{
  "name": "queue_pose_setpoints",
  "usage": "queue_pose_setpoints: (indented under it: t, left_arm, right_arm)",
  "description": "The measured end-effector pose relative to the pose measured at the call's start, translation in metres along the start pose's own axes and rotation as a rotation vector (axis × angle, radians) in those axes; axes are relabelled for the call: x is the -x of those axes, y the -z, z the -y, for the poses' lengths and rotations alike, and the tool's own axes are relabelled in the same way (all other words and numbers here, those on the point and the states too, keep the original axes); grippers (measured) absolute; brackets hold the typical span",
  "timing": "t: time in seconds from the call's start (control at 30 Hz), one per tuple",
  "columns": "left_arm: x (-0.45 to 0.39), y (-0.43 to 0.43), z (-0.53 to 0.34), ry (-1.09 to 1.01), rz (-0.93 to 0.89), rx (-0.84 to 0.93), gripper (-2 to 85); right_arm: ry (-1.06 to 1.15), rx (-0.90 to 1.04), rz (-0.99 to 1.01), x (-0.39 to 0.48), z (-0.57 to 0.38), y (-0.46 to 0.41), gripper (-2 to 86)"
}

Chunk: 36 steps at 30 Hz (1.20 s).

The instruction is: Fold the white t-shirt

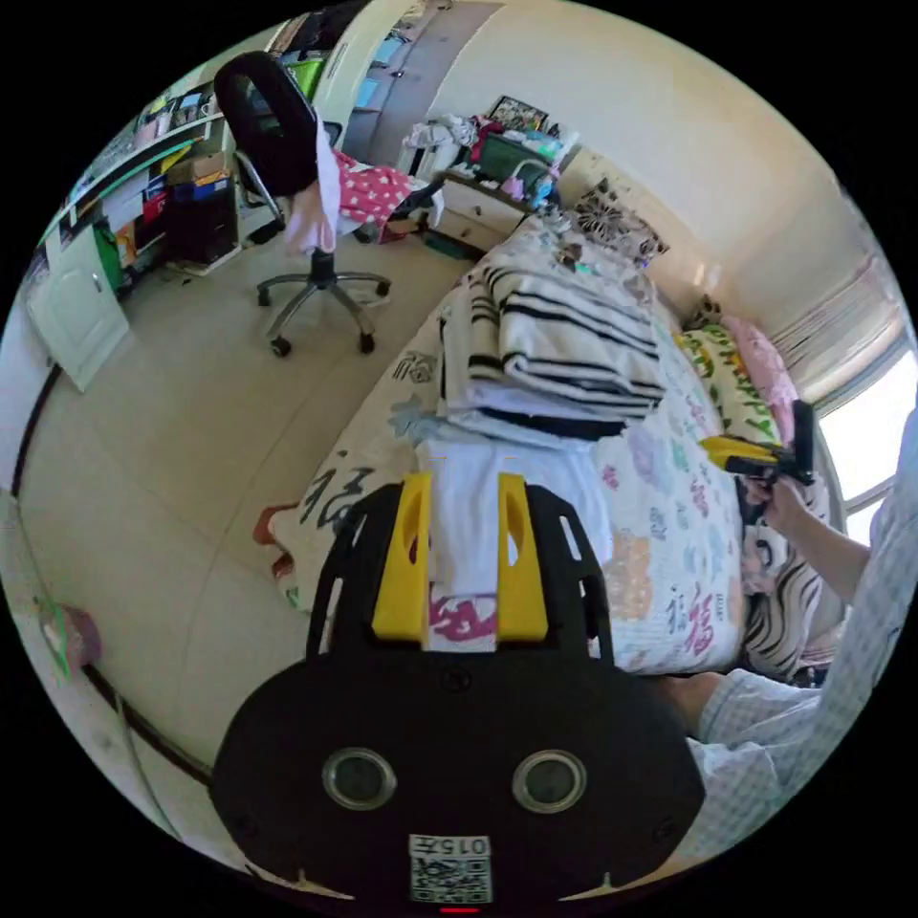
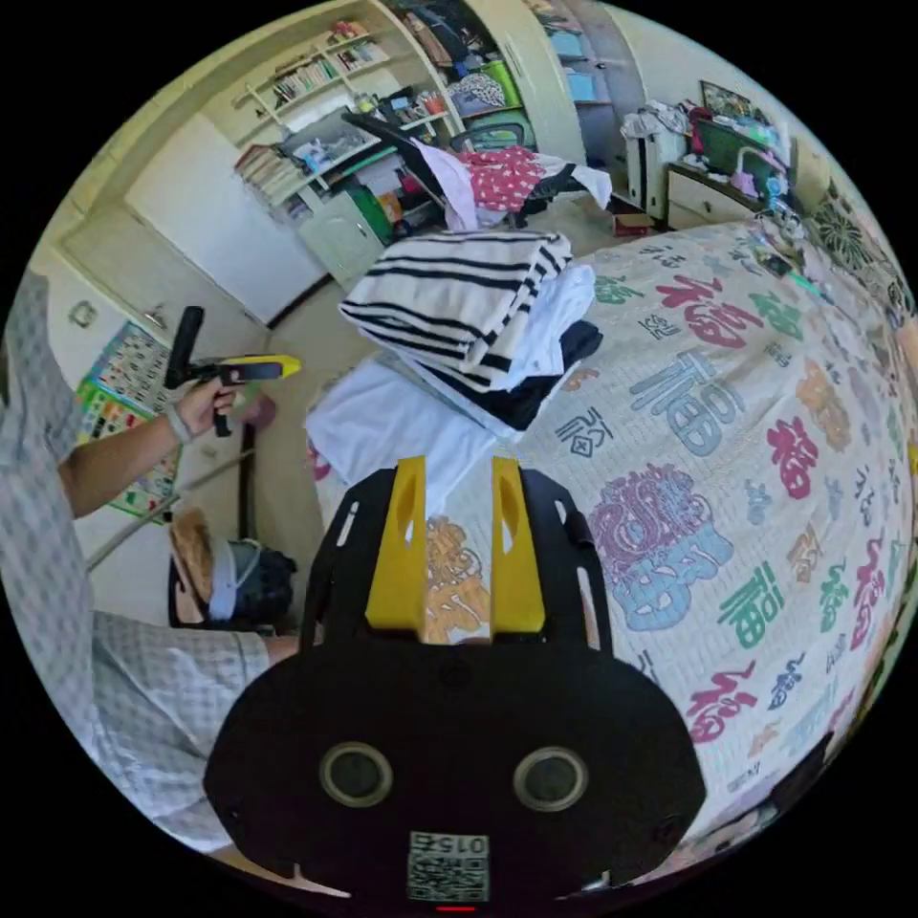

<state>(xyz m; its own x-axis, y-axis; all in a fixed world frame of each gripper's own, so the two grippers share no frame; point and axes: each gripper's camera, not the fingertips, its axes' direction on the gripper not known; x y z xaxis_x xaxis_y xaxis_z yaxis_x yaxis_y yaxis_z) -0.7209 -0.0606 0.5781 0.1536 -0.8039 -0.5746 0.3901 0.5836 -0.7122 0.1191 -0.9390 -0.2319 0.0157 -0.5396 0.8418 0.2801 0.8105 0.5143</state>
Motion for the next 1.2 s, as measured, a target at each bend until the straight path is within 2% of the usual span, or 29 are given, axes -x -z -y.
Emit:
queue_pose_setpoints:
  t: [0.03,0.1,0.17,0.23,0.37,0.5,0.57,0.67,0.73,0.83,0.97,1.0,1.07,1.13,1.2]
  left_arm:
    - [-0.001,-0.008,-0.014,0.039,0.044,0.049,11.0]
    - [0.004,-0.021,-0.028,0.117,0.032,0.105,11.0]
    - [0.009,-0.033,-0.038,0.181,0.002,0.136,10.3]
    - [0.009,-0.04,-0.044,0.185,-0.03,0.144,7.8]
    - [0.007,-0.032,-0.048,0.171,-0.059,0.148,4.3]
    - [0.0,-0.005,-0.055,0.17,-0.226,0.08,1.4]
    - [-0.016,0.009,-0.055,0.104,-0.284,0.08,1.0]
    - [-0.055,0.028,-0.057,-0.026,-0.419,0.129,0.7]
    - [-0.087,0.038,-0.061,-0.093,-0.57,0.188,0.5]
    - [-0.125,0.041,-0.066,-0.125,-0.688,0.233,0.4]
    - [-0.166,0.017,-0.064,-0.105,-0.859,0.228,0.5]
    - [-0.18,-0.002,-0.059,-0.076,-0.904,0.208,0.4]
    - [-0.202,-0.04,-0.048,-0.012,-0.996,0.167,0.4]
    - [-0.223,-0.097,-0.03,0.095,-1.034,-0.019,0.8]
    - [-0.242,-0.144,-0.02,0.122,-1.037,0.034,3.1]
  right_arm:
    - [-0.052,0.02,-0.079,0.013,-0.005,-0.018,9.1]
    - [-0.103,0.087,-0.063,0.023,-0.011,-0.055,9.0]
    - [-0.126,0.337,0.128,0.025,-0.011,-0.107,7.8]
    - [-0.196,0.422,0.268,0.023,-0.013,-0.132,6.6]
    - [-0.305,0.308,0.375,0.016,-0.019,-0.114,2.0]
    - [-0.36,0.126,0.502,0.003,-0.04,-0.062,0.8]
    - [-0.361,0.011,0.57,-0.006,-0.062,-0.01,0.5]
    - [-0.346,-0.039,0.608,-0.013,-0.098,0.057,0.3]
    - [-0.352,-0.063,0.626,-0.015,-0.125,0.097,0.2]
    - [-0.406,-0.17,0.681,-0.021,-0.174,0.166,0.3]
    - [-0.475,-0.352,0.597,-0.05,-0.23,0.251,0.5]
    - [-0.477,-0.362,0.569,-0.058,-0.237,0.259,0.6]
    - [-0.543,-0.39,0.375,-0.106,-0.26,0.283,1.0]
    - [-0.602,-0.406,0.216,-0.154,-0.279,0.286,1.6]
    - [-0.693,-0.34,0.181,-0.205,-0.3,0.276,2.3]
